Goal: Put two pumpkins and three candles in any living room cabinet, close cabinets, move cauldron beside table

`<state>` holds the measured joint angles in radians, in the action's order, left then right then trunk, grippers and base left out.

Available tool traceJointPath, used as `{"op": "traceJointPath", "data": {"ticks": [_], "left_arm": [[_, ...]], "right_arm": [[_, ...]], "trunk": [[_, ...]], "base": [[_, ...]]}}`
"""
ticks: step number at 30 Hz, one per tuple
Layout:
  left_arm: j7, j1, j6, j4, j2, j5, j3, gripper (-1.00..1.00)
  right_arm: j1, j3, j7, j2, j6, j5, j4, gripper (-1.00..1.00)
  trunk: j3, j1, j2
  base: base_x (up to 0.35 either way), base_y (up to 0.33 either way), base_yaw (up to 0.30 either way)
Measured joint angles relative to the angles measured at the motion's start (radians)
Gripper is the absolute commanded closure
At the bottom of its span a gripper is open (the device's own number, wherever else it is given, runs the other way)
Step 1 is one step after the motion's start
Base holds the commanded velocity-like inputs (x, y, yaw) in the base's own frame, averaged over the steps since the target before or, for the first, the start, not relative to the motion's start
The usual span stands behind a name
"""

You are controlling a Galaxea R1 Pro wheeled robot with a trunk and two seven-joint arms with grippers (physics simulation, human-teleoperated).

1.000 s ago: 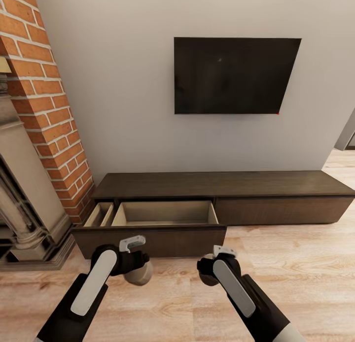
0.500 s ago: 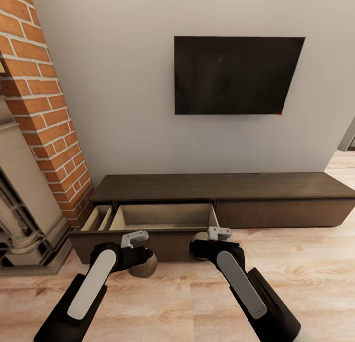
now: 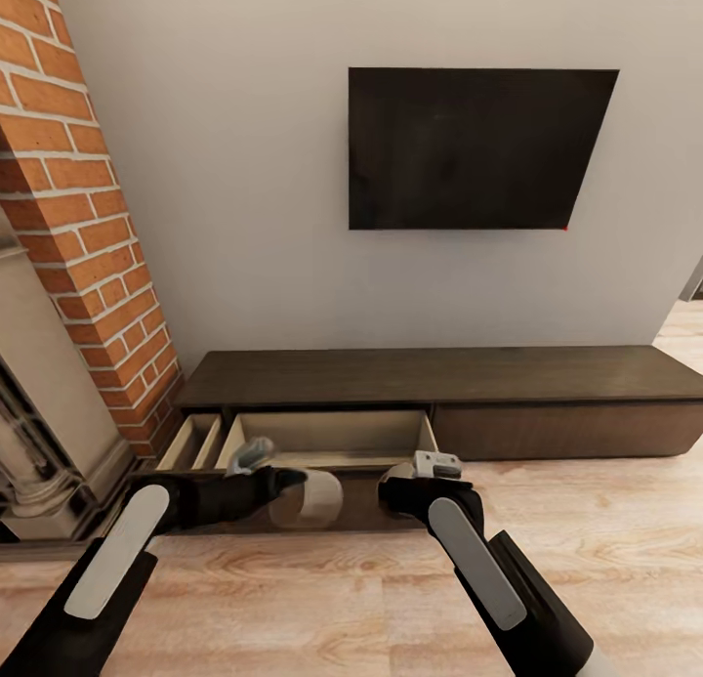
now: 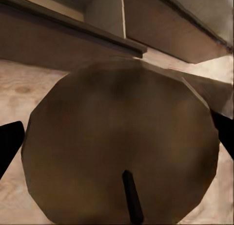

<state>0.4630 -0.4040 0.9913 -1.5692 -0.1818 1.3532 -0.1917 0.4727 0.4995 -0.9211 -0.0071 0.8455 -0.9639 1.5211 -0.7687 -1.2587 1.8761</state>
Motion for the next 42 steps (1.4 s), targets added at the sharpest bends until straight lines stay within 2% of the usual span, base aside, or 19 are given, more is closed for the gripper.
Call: {"op": "traceJointPath", "data": {"ticks": [2, 4, 6, 8, 19, 23, 25, 42], "left_arm": [[-0.125, 0.0, 0.0, 0.003, -0.074, 0.111, 0.008, 1.0], [-0.236, 0.001, 0.001, 0.008, -0.138, 0.182, 0.011, 1.0], [-0.3, 0.002, 0.0, 0.016, -0.173, 0.212, 0.012, 1.0], [-0.329, 0.003, -0.001, 0.025, -0.188, 0.221, 0.013, 1.0], [-0.337, 0.003, -0.003, 0.03, -0.193, 0.222, 0.012, 1.0], [-0.336, 0.003, -0.006, 0.03, -0.187, 0.169, 0.012, 1.0], [-0.336, 0.003, -0.006, 0.03, -0.186, 0.154, 0.012, 1.0], [-0.317, 0.003, -0.008, 0.03, -0.185, 0.148, 0.011, 1.0]], "right_arm": [[0.0, 0.0, 0.0, 0.0, 0.0, 0.0, 0.0, 1.0], [0.0, 0.0, 0.0, 0.0, 0.0, 0.0, 0.0, 1.0], [0.0, 0.0, 0.0, 0.0, -0.002, 0.0, 0.0, 1.0], [0.0, 0.0, 0.0, 0.0, -0.002, -0.001, -0.001, 1.0], [0.0, 0.0, 0.001, 0.0, -0.004, -0.005, -0.002, 1.0], [0.0, 0.0, 0.001, 0.0, -0.004, -0.006, -0.002, 1.0], [0.0, 0.0, 0.003, 0.0, -0.003, -0.007, -0.01, 1.0], [0.0, 0.003, 0.012, 0.002, -0.007, -0.007, -0.039, 1.0]], "trunk": [[0.0, 0.0, 0.0], [0.0, 0.0, 0.0], [0.0, 0.0, 0.0], [0.0, 0.0, 0.0], [0.0, 0.001, 0.0], [0.0, 0.001, 0.0], [0.0, 0.0, 0.0], [0.0, 0.0, 0.0]], "base": [[0.002, 0.0, 0.0], [0.043, 0.0, 0.0], [0.185, 0.0, 0.0], [0.291, 0.0, 0.0], [0.274, 0.0, 0.0], [0.33, 0.018, 0.0], [0.294, 0.131, 0.0], [0.242, 0.128, 0.0]]}}
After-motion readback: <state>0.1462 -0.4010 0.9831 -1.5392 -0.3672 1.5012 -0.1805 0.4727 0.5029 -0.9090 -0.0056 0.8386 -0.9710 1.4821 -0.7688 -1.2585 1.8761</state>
